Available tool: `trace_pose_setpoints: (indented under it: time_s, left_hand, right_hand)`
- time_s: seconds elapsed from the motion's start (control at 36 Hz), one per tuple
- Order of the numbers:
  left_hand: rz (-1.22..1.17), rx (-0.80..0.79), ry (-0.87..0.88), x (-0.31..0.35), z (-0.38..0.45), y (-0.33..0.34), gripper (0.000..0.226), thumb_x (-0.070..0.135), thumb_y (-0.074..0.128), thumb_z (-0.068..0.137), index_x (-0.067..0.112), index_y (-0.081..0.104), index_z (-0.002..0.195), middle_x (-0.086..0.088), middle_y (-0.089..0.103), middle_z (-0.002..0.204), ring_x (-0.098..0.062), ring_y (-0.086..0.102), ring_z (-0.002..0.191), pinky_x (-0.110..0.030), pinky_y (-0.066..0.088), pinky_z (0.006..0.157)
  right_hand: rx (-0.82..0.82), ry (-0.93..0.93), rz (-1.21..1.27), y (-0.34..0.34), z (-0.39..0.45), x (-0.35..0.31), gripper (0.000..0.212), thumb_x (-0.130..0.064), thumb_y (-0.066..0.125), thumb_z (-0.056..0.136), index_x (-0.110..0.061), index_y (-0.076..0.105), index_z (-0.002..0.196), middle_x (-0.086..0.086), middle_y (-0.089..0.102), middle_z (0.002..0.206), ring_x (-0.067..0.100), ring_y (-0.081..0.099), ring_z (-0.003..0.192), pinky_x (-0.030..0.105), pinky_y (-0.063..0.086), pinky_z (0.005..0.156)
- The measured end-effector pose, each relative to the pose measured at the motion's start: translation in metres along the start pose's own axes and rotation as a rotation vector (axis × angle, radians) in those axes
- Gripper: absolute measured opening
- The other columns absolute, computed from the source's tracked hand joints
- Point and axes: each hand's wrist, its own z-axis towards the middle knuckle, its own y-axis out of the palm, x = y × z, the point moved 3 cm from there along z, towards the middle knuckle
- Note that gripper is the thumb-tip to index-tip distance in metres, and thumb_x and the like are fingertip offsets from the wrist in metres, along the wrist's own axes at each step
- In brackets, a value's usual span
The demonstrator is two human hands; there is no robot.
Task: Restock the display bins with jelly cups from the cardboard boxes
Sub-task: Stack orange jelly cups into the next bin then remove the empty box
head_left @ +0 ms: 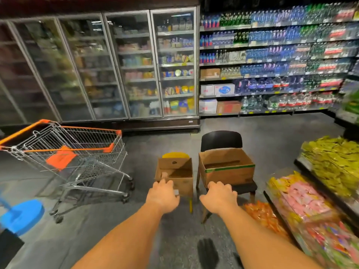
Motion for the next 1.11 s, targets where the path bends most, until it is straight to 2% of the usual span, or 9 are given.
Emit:
trace_pose_setpoints:
  time_s: [0.17, 0.36, 0.53, 0.69, 0.78, 0.83, 0.94, 1.03, 1.11]
  left_hand:
    - [-0.022, -0.027, -0.078, -0.029, 0.128, 0.000, 0.065, 0.051, 0.056, 0.090, 0.019, 0.039, 0.145, -0.010, 0.047, 0.138, -0.036, 0.043, 0.127, -0.047, 0.044, 0.103]
    - [-0.065, -0.065, -0.156, -0.061, 0.257, -0.017, 0.054, 0.051, 0.055, 0.092, 0.019, 0.048, 0.135, -0.010, 0.050, 0.133, -0.035, 0.046, 0.124, -0.046, 0.045, 0.101]
    - [-0.079, -0.137, -0.205, -0.102, 0.364, -0.006, 0.050, 0.042, 0.057, 0.095, 0.021, 0.048, 0.139, -0.009, 0.049, 0.135, -0.028, 0.048, 0.124, -0.038, 0.041, 0.105]
    - [-0.092, -0.175, -0.190, -0.144, 0.487, 0.037, 0.049, 0.056, 0.047, 0.097, 0.023, 0.050, 0.133, -0.007, 0.050, 0.131, -0.027, 0.047, 0.118, -0.040, 0.042, 0.098]
    - [-0.096, -0.205, -0.175, -0.156, 0.540, 0.059, 0.045, 0.051, 0.047, 0.098, 0.020, 0.051, 0.130, -0.007, 0.052, 0.129, -0.026, 0.049, 0.115, -0.039, 0.044, 0.096]
    - [-0.078, -0.231, -0.189, -0.164, 0.573, 0.073, 0.043, 0.046, 0.049, 0.097, 0.019, 0.050, 0.131, -0.010, 0.054, 0.130, -0.029, 0.049, 0.119, -0.041, 0.043, 0.100]
    - [-0.124, -0.318, -0.197, -0.174, 0.626, 0.113, 0.056, 0.038, 0.052, 0.098, 0.015, 0.040, 0.147, -0.013, 0.049, 0.140, -0.032, 0.047, 0.128, -0.046, 0.036, 0.113]
    - [-0.217, -0.351, -0.281, -0.186, 0.661, 0.155, 0.062, 0.035, 0.058, 0.095, 0.015, 0.036, 0.150, -0.014, 0.046, 0.141, -0.031, 0.047, 0.126, -0.042, 0.043, 0.108]
    - [-0.232, -0.408, -0.346, -0.198, 0.700, 0.203, 0.067, 0.036, 0.061, 0.093, 0.011, 0.035, 0.150, -0.014, 0.047, 0.139, -0.031, 0.049, 0.125, -0.039, 0.043, 0.106]
  right_hand:
    - [-0.066, -0.040, -0.030, 0.007, 0.136, -0.034, 0.049, -0.053, 0.051, 0.092, -0.023, 0.053, 0.131, 0.005, 0.051, 0.134, 0.033, 0.041, 0.127, 0.046, 0.036, 0.101]
    - [-0.171, -0.078, -0.089, -0.002, 0.286, -0.078, 0.047, -0.039, 0.051, 0.084, -0.019, 0.052, 0.126, 0.011, 0.054, 0.132, 0.035, 0.046, 0.124, 0.044, 0.041, 0.102]
    - [-0.258, -0.060, -0.116, 0.031, 0.402, -0.105, 0.053, -0.043, 0.054, 0.087, -0.021, 0.048, 0.136, 0.007, 0.053, 0.135, 0.032, 0.044, 0.126, 0.044, 0.040, 0.103]
    - [-0.278, -0.038, -0.099, 0.081, 0.515, -0.126, 0.046, -0.037, 0.050, 0.092, -0.020, 0.049, 0.135, 0.008, 0.054, 0.134, 0.033, 0.047, 0.126, 0.042, 0.044, 0.103]
    - [-0.322, -0.031, -0.117, 0.106, 0.562, -0.137, 0.051, -0.039, 0.049, 0.092, -0.017, 0.048, 0.138, 0.008, 0.053, 0.136, 0.032, 0.047, 0.125, 0.042, 0.043, 0.103]
    - [-0.345, -0.027, -0.127, 0.125, 0.594, -0.140, 0.054, -0.043, 0.050, 0.094, -0.017, 0.046, 0.141, 0.008, 0.051, 0.138, 0.031, 0.045, 0.126, 0.043, 0.042, 0.102]
    - [-0.425, -0.014, -0.134, 0.168, 0.656, -0.137, 0.058, -0.052, 0.052, 0.095, -0.017, 0.044, 0.140, 0.007, 0.049, 0.138, 0.031, 0.043, 0.128, 0.043, 0.040, 0.103]
    - [-0.454, -0.025, -0.122, 0.208, 0.703, -0.132, 0.059, -0.053, 0.050, 0.094, -0.018, 0.043, 0.140, 0.006, 0.048, 0.140, 0.032, 0.042, 0.127, 0.044, 0.039, 0.103]
    - [-0.489, -0.033, -0.119, 0.252, 0.751, -0.129, 0.057, -0.049, 0.049, 0.095, -0.019, 0.041, 0.144, 0.005, 0.044, 0.147, 0.032, 0.040, 0.132, 0.044, 0.036, 0.107]
